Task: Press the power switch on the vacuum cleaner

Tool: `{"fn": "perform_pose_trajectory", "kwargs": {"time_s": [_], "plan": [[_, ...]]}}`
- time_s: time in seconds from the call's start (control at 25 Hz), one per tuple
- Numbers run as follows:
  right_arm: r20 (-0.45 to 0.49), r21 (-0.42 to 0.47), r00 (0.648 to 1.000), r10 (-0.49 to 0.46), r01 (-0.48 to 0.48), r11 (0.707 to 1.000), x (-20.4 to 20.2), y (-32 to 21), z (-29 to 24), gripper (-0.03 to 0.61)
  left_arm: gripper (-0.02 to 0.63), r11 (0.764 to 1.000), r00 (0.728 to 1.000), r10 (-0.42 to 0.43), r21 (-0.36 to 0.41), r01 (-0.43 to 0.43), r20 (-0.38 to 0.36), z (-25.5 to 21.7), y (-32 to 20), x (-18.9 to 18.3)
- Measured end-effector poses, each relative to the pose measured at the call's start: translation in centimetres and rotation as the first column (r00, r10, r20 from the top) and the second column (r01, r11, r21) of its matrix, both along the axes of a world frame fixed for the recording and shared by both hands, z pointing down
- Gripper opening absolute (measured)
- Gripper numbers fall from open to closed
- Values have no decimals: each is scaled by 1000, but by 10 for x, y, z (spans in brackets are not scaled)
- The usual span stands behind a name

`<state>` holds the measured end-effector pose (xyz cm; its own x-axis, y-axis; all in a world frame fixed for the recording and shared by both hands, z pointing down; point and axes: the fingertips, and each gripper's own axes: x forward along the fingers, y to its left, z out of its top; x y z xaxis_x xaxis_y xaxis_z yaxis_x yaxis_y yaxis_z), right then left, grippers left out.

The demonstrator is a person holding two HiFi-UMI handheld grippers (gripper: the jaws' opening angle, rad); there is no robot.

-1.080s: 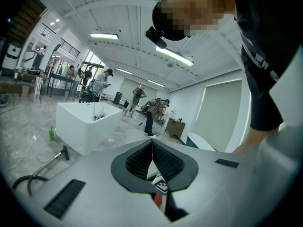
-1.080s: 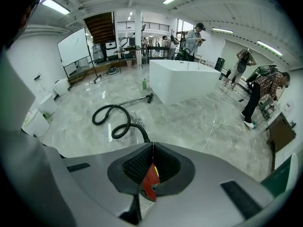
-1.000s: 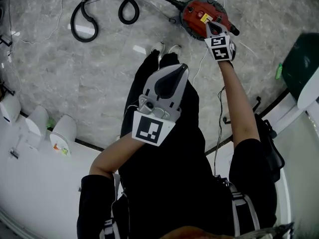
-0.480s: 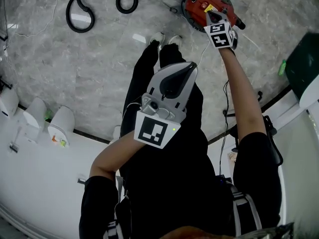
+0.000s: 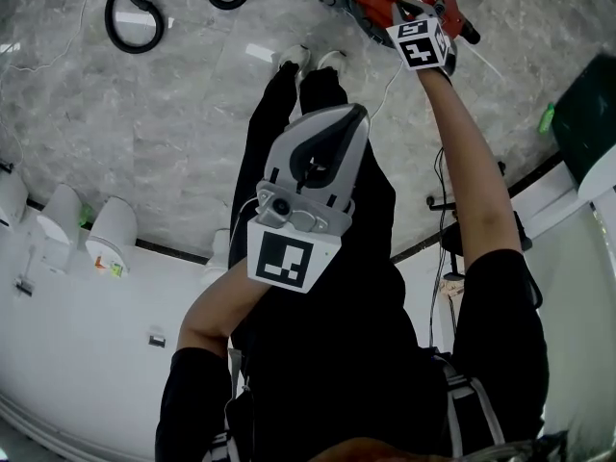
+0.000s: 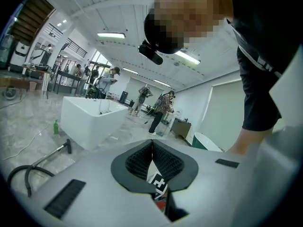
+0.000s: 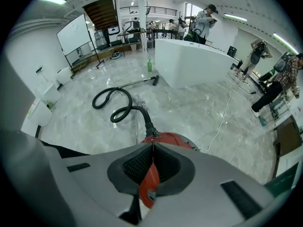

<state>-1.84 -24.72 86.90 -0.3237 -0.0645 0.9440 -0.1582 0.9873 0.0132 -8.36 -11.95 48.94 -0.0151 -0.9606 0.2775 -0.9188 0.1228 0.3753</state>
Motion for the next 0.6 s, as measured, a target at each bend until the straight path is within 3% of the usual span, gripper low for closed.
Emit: {"fn": "perform_pose_trajectory", "kwargs": {"time_s": [0.4, 0.6], "plan": [[-42, -8, 998, -53, 52, 999, 8, -3, 43, 20, 18, 1000, 1000, -7, -30, 6, -23, 31, -16, 5], [-50, -6, 998, -41, 41, 999, 12, -4, 56, 20, 18, 999, 1000, 15, -35, -15, 0, 39, -19, 11]]}}
